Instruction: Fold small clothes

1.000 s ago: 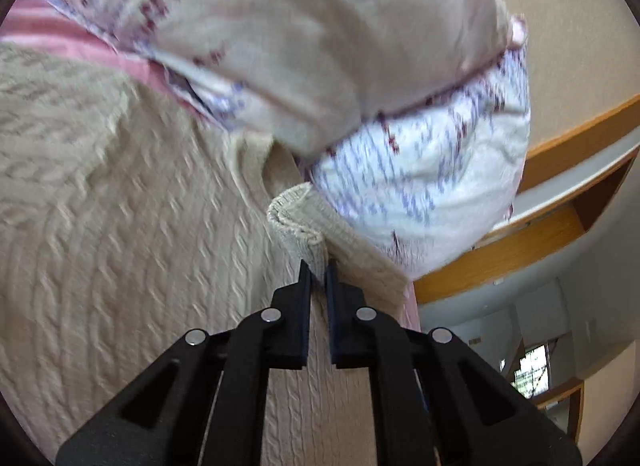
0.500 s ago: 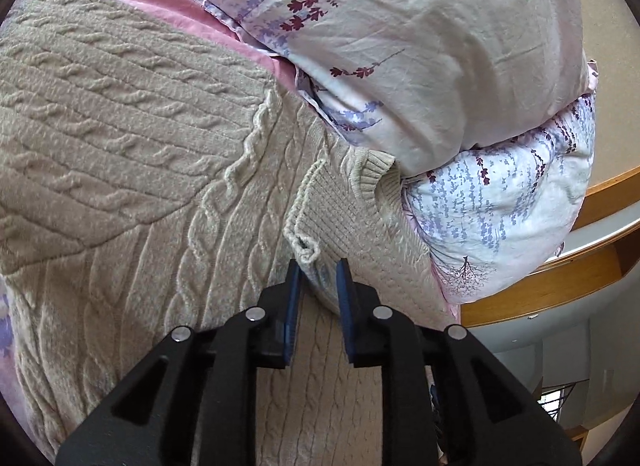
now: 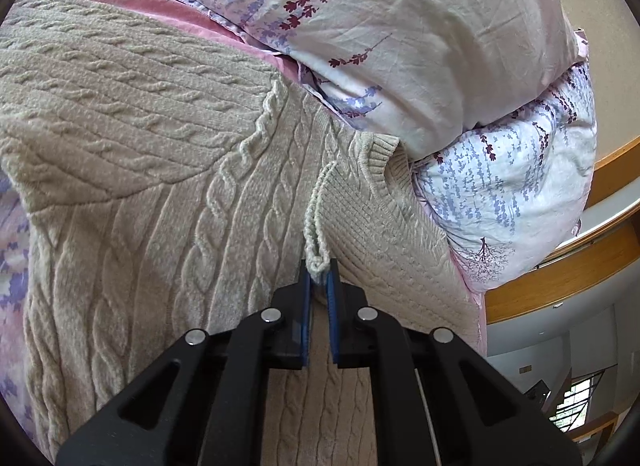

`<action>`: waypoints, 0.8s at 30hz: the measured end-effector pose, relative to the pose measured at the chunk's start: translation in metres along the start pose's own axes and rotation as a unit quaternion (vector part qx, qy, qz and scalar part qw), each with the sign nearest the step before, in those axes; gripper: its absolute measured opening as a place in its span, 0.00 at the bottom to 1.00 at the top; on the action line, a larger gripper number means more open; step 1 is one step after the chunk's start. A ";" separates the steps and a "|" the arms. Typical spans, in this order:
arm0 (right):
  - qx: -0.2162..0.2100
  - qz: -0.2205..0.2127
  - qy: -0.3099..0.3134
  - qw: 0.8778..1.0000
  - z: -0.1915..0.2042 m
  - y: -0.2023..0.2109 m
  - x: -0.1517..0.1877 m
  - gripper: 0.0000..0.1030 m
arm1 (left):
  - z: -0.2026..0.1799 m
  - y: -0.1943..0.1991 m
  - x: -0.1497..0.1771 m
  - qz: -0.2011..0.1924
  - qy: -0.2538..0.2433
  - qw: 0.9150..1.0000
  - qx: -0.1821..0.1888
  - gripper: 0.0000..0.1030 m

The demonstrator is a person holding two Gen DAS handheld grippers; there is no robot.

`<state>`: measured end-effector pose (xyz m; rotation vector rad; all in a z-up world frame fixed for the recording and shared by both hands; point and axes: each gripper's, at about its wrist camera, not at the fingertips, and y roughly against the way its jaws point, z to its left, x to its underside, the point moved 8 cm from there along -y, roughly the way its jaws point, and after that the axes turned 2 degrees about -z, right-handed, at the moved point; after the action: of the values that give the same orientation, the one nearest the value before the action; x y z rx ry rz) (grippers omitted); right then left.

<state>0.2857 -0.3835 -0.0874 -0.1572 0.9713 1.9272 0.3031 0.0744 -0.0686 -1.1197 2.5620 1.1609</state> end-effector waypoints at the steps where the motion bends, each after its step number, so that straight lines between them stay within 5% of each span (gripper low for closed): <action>1: 0.011 0.005 0.011 1.000 0.002 0.002 0.002 0.15 | 0.000 0.002 0.001 0.002 -0.005 1.000 -0.002 0.08; 4: 0.030 0.009 0.035 0.999 0.009 0.013 0.010 0.42 | 0.004 0.015 0.003 0.004 -0.014 1.000 -0.006 0.13; 10: 0.036 -0.019 0.169 0.985 0.070 0.025 0.028 0.47 | 0.031 0.075 -0.009 -0.019 -0.004 1.000 0.002 0.49; 14: 0.030 0.024 0.266 0.963 0.123 -0.011 0.058 0.48 | 0.068 0.121 -0.023 -0.047 0.021 0.999 -0.010 0.50; 19: 0.082 0.043 0.356 0.930 0.150 -0.056 0.088 0.48 | 0.127 0.172 -0.040 -0.092 0.075 0.992 -0.043 0.50; 24: 0.088 0.052 0.366 0.925 0.145 -0.055 0.101 0.56 | 0.167 0.190 -0.056 -0.115 0.131 0.983 -0.054 0.50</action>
<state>0.3130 -0.2016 -0.0678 -0.7743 1.6587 1.8841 0.1855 0.3039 -0.0496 -1.6449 2.4849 1.1758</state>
